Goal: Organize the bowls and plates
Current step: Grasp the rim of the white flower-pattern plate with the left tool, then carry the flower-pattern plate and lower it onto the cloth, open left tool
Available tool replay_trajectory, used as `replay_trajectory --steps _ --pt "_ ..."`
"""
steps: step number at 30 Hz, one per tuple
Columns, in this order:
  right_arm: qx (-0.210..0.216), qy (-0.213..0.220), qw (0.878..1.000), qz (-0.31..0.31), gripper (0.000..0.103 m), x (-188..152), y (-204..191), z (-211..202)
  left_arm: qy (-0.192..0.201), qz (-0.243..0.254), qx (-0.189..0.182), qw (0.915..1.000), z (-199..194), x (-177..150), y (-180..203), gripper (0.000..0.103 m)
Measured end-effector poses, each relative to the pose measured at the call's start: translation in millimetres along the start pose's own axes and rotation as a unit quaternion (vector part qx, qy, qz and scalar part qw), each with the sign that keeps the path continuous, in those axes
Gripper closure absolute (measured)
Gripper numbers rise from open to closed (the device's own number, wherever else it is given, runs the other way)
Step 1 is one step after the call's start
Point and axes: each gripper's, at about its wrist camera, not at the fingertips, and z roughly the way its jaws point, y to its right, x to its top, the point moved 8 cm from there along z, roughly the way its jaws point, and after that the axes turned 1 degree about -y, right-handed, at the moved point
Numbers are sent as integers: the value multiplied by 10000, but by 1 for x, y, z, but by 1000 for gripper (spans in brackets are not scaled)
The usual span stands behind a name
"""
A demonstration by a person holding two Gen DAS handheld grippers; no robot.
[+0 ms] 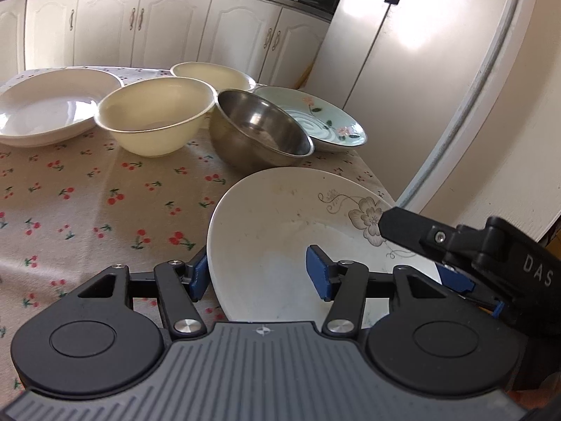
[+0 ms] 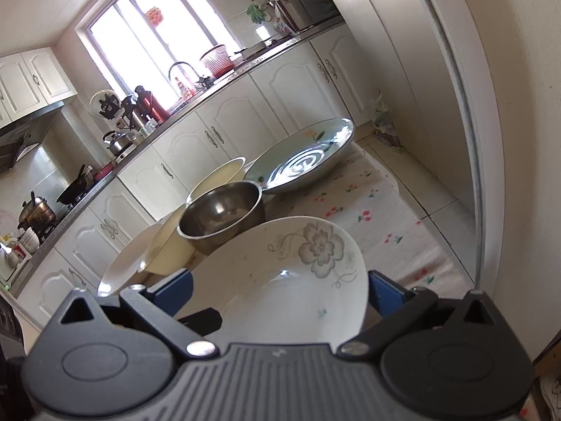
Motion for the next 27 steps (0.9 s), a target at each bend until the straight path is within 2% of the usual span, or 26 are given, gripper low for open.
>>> replay_trajectory --steps 10,27 --pt "135 -190 9995 -214 0 -19 -33 12 101 -229 167 9995 -22 1 -35 39" --pt "671 -547 9928 -833 0 -53 -123 39 386 -761 656 9942 -79 -4 -130 40"
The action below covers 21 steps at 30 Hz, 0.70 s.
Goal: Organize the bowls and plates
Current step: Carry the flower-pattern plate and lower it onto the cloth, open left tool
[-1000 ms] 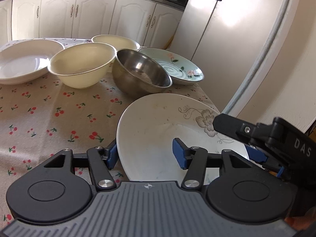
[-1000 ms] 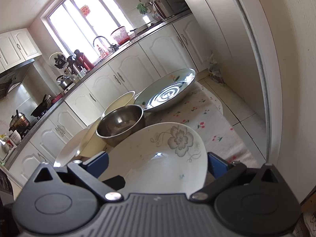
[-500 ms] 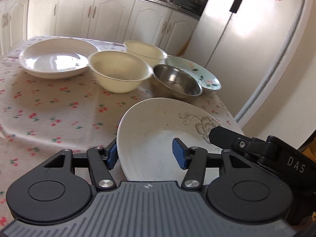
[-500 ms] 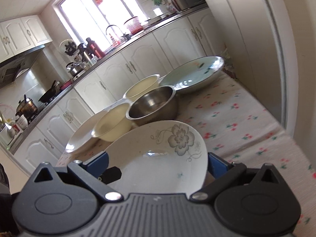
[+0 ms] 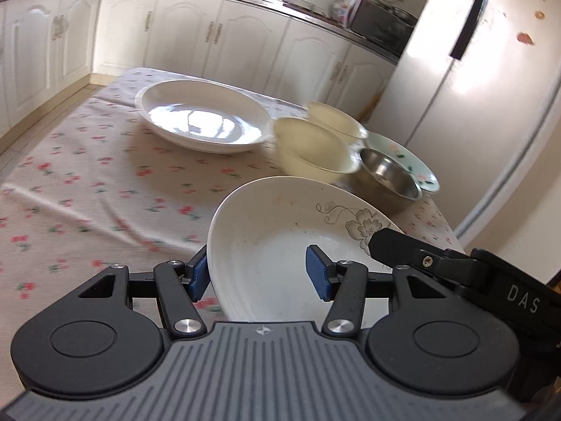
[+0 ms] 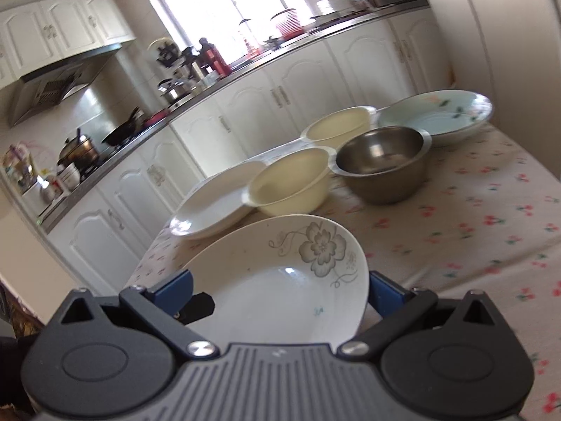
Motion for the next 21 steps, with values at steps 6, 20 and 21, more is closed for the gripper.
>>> replay_trajectory --steps 6,20,21 --pt "263 -168 9991 -278 0 -12 -41 17 89 -261 250 9993 -18 1 -37 40" --pt "717 -509 9939 -661 0 -36 -109 55 227 -871 731 9933 -48 0 -115 40" --pt "735 -540 9936 -666 0 -38 -111 57 230 -892 757 9929 -48 -1 -119 40"
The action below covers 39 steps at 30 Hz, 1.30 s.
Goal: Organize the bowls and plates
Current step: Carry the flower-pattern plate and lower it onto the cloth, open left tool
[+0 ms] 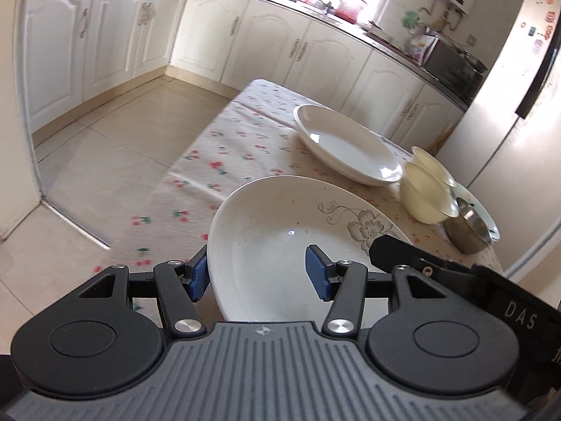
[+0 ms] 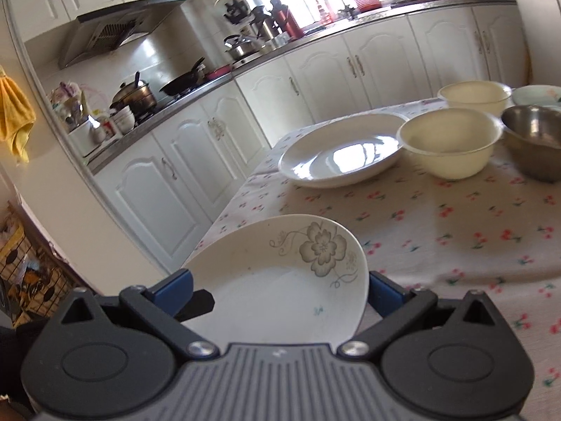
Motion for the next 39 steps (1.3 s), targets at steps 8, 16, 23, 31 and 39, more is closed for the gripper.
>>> replay_trajectory --steps 8,16,23,31,39 --pt "20 -64 10000 -26 0 -6 -4 5 18 -78 -3 10000 -5 -1 -10 41" --pt "-221 -64 9997 -80 1 -7 -3 -4 149 -124 109 9998 -10 1 -16 33" --pt "-619 104 9975 332 1 -3 21 -33 341 -57 215 9992 -30 3 -16 23" --pt "-997 429 9929 481 1 -10 41 -76 420 120 96 9990 -59 -10 0 4" --pt "-1023 620 9906 666 1 -22 53 -115 270 174 -21 9995 -84 -32 14 3"
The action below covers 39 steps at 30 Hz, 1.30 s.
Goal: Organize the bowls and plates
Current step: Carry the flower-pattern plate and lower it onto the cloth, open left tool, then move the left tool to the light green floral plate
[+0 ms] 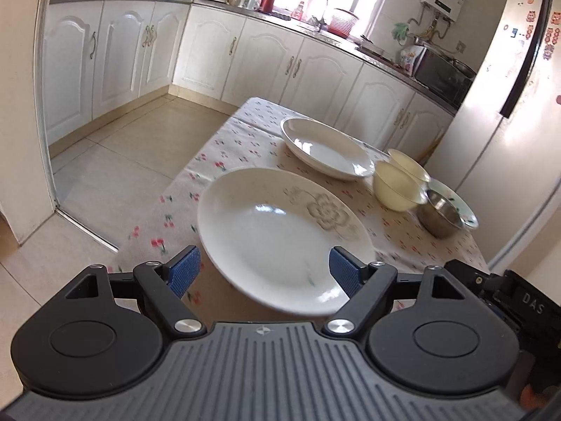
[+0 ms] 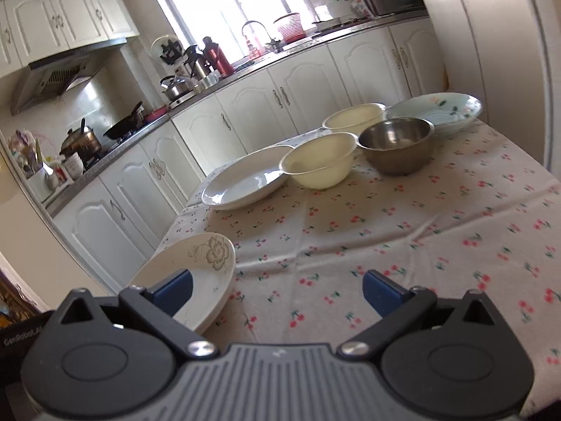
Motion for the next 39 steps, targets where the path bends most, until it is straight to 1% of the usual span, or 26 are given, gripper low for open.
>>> replay_trajectory --steps 5,9,12,16,20,24,28,31,33,36,39 --pt "-10 -109 9996 260 1 -6 17 -16 -101 25 -157 9998 -17 -9 6 2" --pt "-281 -67 9980 566 1 -2 40 -30 -92 137 -330 9993 -19 -10 9 0" --pt "-396 144 9942 994 1 12 61 -43 -168 236 -478 9984 -16 -6 13 0" --pt "-467 453 9905 1212 1 41 86 -49 -95 188 -606 9979 -15 2 17 0" --pt "-380 743 9850 1513 1 74 114 -44 -123 366 -634 9972 -3 12 37 0" --pt "-269 1153 9760 1826 1 104 143 -39 -157 642 -793 9947 15 27 73 0" --pt "-74 1468 9655 2150 1 133 169 -26 -100 1070 -972 9894 38 51 125 0" --pt "76 1697 9593 2256 1 154 185 -14 59 1440 -1137 9830 54 69 166 0" --pt "157 1839 9530 2403 1 164 197 -5 115 1701 -1255 9773 66 80 191 0" --pt "320 1854 9443 2700 1 171 217 14 176 1970 -1457 9694 86 92 226 0" --pt "493 1755 9333 3093 1 169 234 39 201 2263 -1534 9617 111 104 260 0"
